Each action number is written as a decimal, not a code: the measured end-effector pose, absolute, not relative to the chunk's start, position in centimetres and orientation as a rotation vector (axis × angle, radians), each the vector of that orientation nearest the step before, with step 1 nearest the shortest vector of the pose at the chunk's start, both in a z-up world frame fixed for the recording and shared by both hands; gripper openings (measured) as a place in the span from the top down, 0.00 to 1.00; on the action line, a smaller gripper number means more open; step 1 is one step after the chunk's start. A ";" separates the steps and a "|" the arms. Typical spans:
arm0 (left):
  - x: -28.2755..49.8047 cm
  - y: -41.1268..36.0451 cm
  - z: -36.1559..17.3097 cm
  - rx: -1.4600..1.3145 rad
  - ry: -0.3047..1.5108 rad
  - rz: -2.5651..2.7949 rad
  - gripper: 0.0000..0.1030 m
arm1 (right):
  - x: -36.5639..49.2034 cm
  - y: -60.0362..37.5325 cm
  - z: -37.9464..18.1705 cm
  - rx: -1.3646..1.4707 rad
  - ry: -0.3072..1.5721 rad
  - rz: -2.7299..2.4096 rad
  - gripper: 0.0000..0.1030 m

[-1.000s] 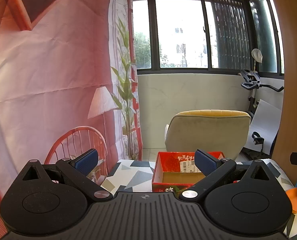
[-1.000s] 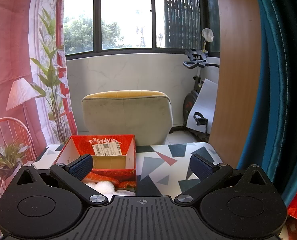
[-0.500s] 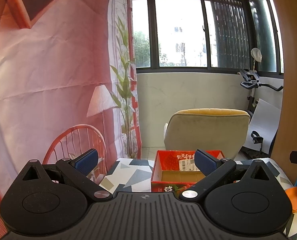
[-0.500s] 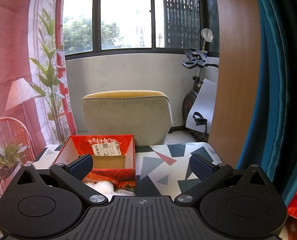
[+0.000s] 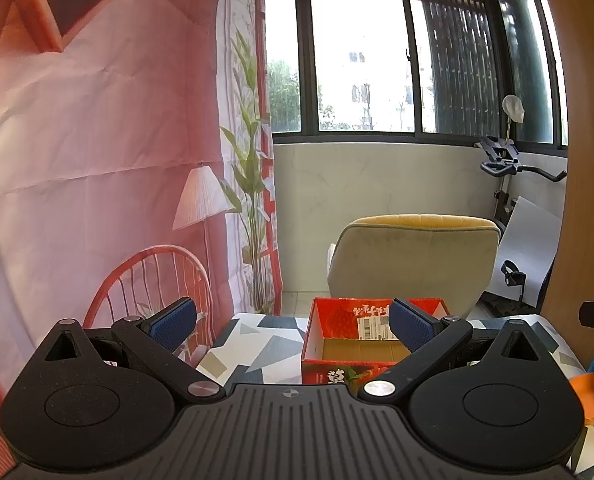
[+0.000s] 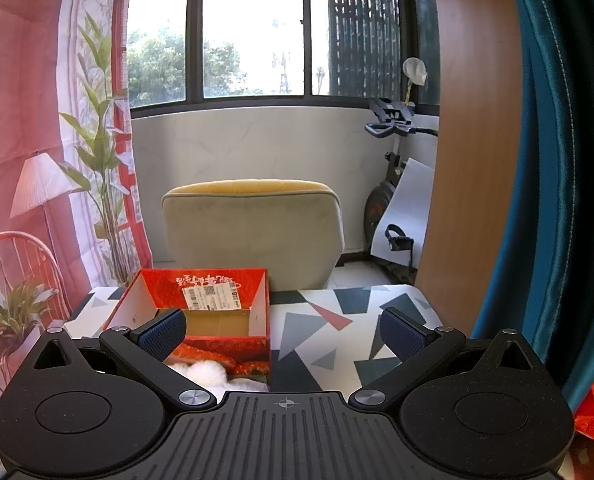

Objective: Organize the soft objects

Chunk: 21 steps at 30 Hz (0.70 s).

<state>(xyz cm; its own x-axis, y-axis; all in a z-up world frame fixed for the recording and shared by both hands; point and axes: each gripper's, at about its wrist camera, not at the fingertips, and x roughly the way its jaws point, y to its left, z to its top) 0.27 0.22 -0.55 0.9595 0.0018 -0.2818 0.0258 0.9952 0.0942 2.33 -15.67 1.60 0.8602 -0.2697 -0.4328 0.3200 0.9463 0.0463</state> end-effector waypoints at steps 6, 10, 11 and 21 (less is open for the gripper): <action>0.5 0.2 -1.1 0.094 0.301 -0.013 0.00 | 2.4 -15.6 1.4 0.118 0.437 -0.310 0.00; 0.7 0.2 -1.8 0.091 0.308 -0.019 0.00 | 2.5 -15.5 1.2 0.122 0.434 -0.305 0.00; 1.0 0.3 -1.9 0.090 0.311 -0.020 0.00 | 2.6 -15.5 0.9 0.122 0.430 -0.302 0.00; 4.6 0.6 -6.1 0.145 0.286 0.041 0.00 | 4.9 -15.6 -3.6 0.092 0.335 -0.206 0.00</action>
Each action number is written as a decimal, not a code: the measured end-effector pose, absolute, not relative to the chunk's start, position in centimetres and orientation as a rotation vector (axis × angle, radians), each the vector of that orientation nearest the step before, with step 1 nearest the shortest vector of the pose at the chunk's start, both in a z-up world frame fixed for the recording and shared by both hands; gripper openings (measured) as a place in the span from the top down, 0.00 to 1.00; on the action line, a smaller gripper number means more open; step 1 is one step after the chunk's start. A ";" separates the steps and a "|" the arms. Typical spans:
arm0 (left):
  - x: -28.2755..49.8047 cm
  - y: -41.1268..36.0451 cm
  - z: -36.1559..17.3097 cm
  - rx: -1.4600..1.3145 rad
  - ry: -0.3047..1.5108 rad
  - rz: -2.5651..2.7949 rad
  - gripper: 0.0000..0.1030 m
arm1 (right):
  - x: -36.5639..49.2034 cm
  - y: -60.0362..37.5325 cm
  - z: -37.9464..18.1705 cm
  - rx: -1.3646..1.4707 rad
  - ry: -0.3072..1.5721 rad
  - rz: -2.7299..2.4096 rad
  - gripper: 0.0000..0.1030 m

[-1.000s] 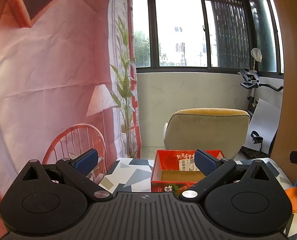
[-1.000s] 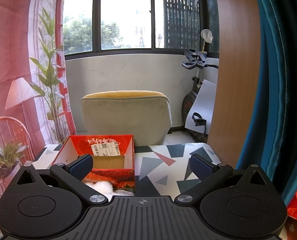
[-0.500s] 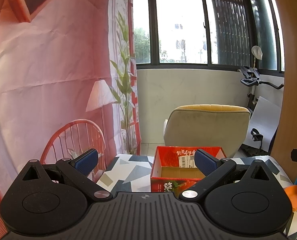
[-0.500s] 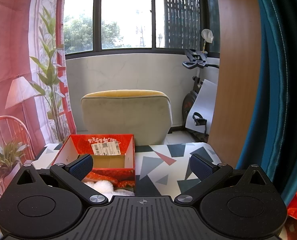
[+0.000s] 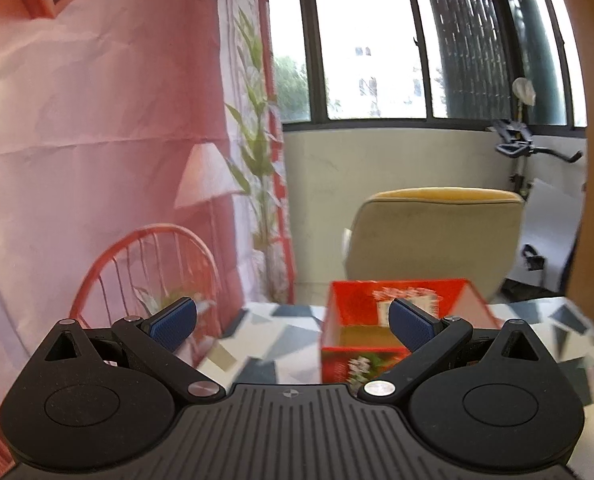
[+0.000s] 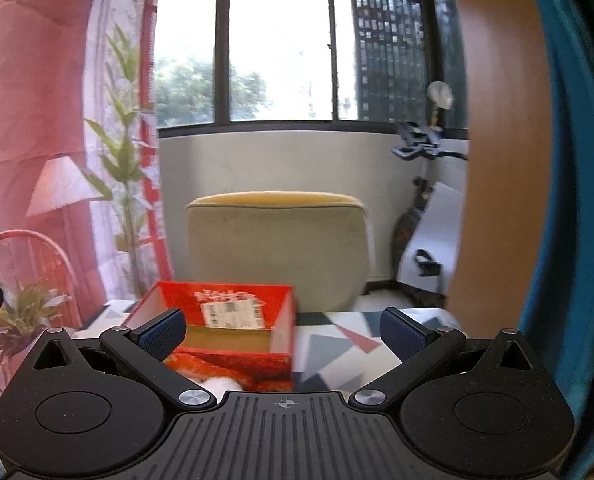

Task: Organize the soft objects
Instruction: 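Move the left tool to the white fluffy plush and close on it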

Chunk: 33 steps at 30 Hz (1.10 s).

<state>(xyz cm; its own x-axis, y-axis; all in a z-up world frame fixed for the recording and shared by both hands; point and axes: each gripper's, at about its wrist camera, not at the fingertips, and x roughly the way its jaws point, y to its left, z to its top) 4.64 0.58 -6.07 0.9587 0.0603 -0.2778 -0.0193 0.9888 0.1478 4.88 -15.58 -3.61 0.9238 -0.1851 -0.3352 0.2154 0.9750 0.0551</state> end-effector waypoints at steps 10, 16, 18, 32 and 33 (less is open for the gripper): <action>11.4 1.1 -11.6 0.166 0.456 -0.017 0.01 | 11.6 -16.7 -10.2 0.108 0.435 -0.204 0.00; 13.6 2.1 -15.5 0.107 0.524 -0.114 0.01 | 14.0 -17.3 -14.2 0.092 0.494 -0.193 0.00; 14.1 2.1 -17.0 0.104 0.550 -0.116 0.01 | 14.5 -17.3 -15.8 0.085 0.516 -0.194 0.00; 15.7 2.5 -22.5 0.096 0.653 -0.134 0.03 | 14.3 -15.8 -23.5 -0.038 0.643 -0.076 0.04; 15.7 2.5 -22.7 0.097 0.657 -0.136 0.03 | 14.5 -15.8 -23.8 -0.037 0.657 -0.075 0.07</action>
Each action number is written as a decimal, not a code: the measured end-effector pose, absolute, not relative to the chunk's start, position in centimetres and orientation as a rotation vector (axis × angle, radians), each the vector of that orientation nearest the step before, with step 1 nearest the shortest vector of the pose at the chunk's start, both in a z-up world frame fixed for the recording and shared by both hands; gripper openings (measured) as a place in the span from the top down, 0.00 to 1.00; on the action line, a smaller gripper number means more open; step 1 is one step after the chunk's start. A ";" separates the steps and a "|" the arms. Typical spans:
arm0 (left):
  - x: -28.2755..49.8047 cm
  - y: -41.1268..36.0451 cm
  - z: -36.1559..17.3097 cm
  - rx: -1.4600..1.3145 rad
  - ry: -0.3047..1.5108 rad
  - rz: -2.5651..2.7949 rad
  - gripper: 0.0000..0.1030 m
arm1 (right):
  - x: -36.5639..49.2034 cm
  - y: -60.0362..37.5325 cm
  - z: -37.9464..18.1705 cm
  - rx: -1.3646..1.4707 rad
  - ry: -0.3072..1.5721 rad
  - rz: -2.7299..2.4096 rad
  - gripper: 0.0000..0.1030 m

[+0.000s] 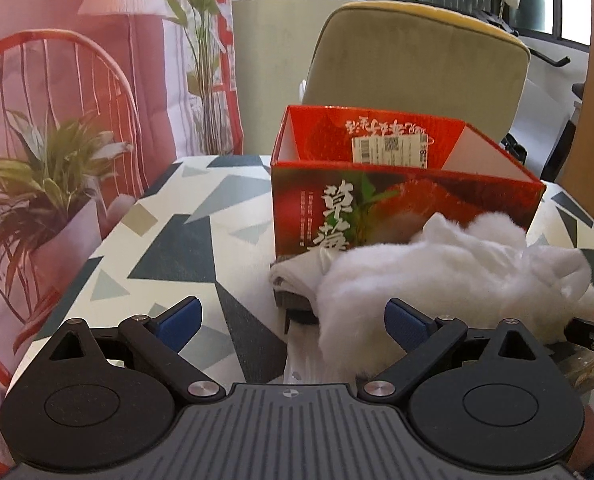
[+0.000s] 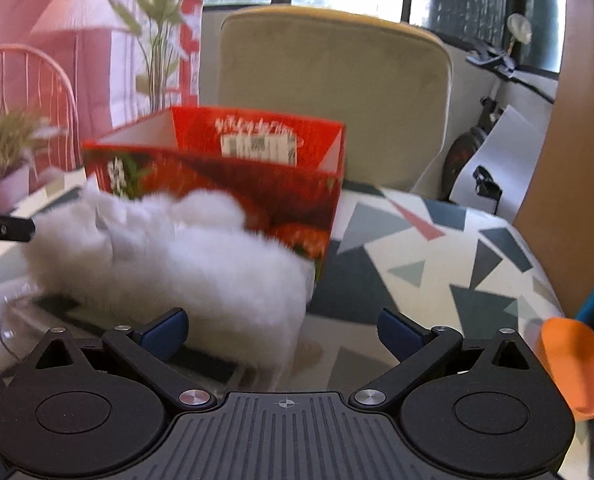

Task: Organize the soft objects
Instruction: 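Move the left tool to the white fluffy plush and close on it, then lift the white plush with the left tool toward the red box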

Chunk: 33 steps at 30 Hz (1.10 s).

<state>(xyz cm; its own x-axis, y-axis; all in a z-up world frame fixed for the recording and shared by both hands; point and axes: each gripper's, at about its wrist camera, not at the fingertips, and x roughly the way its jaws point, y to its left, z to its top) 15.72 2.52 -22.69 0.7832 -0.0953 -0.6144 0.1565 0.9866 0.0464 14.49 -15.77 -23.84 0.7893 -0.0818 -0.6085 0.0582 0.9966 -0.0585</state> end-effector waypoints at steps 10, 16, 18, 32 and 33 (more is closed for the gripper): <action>16.4 1.8 -24.0 0.136 0.699 -0.189 0.19 | 16.3 -17.0 -24.5 -0.036 0.688 -0.082 0.29; 17.3 1.4 -24.7 0.177 0.728 -0.221 0.30 | 17.5 -16.7 -24.5 -0.063 0.696 -0.038 0.49; 17.7 1.4 -24.8 0.172 0.736 -0.238 0.31 | 18.0 -16.6 -24.5 -0.066 0.697 -0.024 0.56; 19.0 -0.6 -25.3 0.244 0.731 -0.275 0.43 | 19.3 -16.8 -24.1 -0.059 0.679 -0.017 0.72; 19.4 -0.4 -25.4 0.225 0.743 -0.278 0.48 | 19.3 -16.9 -24.1 -0.062 0.672 -0.022 0.76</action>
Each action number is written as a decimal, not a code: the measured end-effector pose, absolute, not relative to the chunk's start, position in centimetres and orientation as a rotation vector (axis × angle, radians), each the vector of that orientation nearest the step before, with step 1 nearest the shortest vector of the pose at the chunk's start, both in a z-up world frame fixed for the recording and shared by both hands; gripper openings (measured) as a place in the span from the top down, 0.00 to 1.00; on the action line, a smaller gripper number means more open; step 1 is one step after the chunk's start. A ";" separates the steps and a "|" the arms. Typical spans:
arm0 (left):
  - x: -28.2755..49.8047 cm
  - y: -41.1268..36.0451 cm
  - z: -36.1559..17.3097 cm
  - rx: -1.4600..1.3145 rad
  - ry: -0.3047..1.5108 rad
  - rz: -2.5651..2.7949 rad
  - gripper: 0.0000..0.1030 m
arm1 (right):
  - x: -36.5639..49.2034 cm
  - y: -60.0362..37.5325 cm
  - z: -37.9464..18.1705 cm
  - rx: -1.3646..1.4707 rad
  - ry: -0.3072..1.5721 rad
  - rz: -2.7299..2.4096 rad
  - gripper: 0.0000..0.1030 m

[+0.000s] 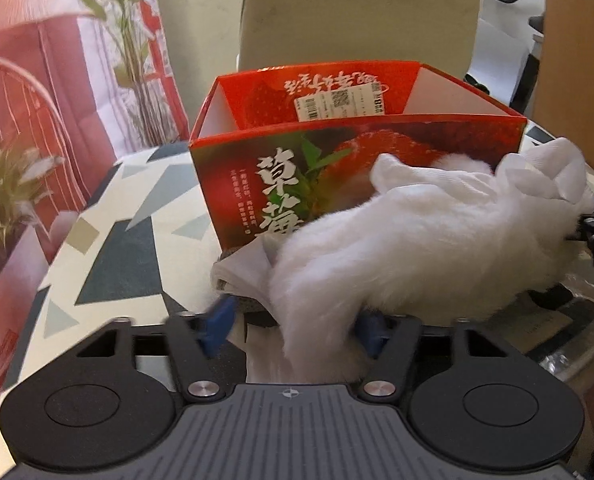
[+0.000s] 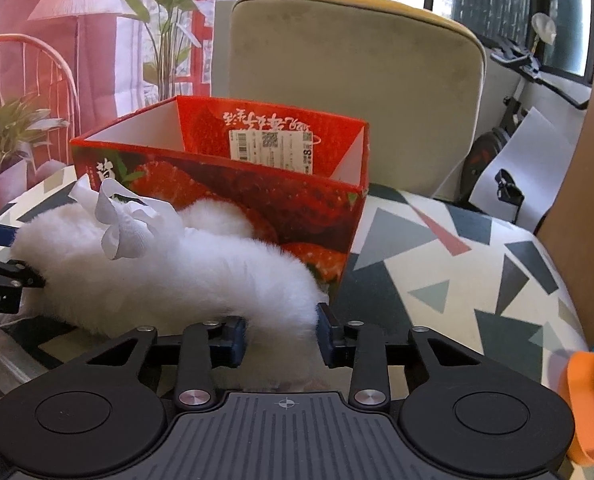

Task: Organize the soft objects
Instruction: 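Lift the white plush with the left tool toward the red box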

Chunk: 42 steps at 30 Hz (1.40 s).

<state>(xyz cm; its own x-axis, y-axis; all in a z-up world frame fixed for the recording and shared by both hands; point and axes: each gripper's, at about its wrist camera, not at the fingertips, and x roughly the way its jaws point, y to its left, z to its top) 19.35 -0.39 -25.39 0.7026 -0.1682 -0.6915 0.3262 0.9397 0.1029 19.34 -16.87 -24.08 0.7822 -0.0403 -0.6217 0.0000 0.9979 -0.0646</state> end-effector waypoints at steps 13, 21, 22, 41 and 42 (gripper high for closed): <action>20.3 -1.6 -26.4 0.197 0.789 -0.290 0.72 | 19.9 -16.8 -24.8 -0.017 0.686 0.003 0.90; 19.7 -0.6 -25.3 0.137 0.741 -0.264 0.89 | 19.8 -17.1 -24.2 0.047 0.678 0.014 0.93; 19.4 -0.5 -24.9 0.132 0.729 -0.258 0.90 | 19.7 -17.1 -23.9 0.049 0.671 0.018 0.93; 16.2 2.3 -15.5 0.036 0.479 -0.210 0.91 | 16.4 -15.2 -15.0 0.023 0.467 0.093 0.93; 16.1 2.4 -15.1 0.033 0.469 -0.213 0.91 | 16.4 -15.2 -14.5 0.022 0.459 0.097 0.93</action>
<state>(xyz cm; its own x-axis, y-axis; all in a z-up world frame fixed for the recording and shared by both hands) 16.14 2.35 -15.13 0.8702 -0.1957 -0.4521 0.2107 0.9774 -0.0174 16.35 -15.22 -14.45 0.8921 0.0984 -0.4410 -0.0883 0.9951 0.0433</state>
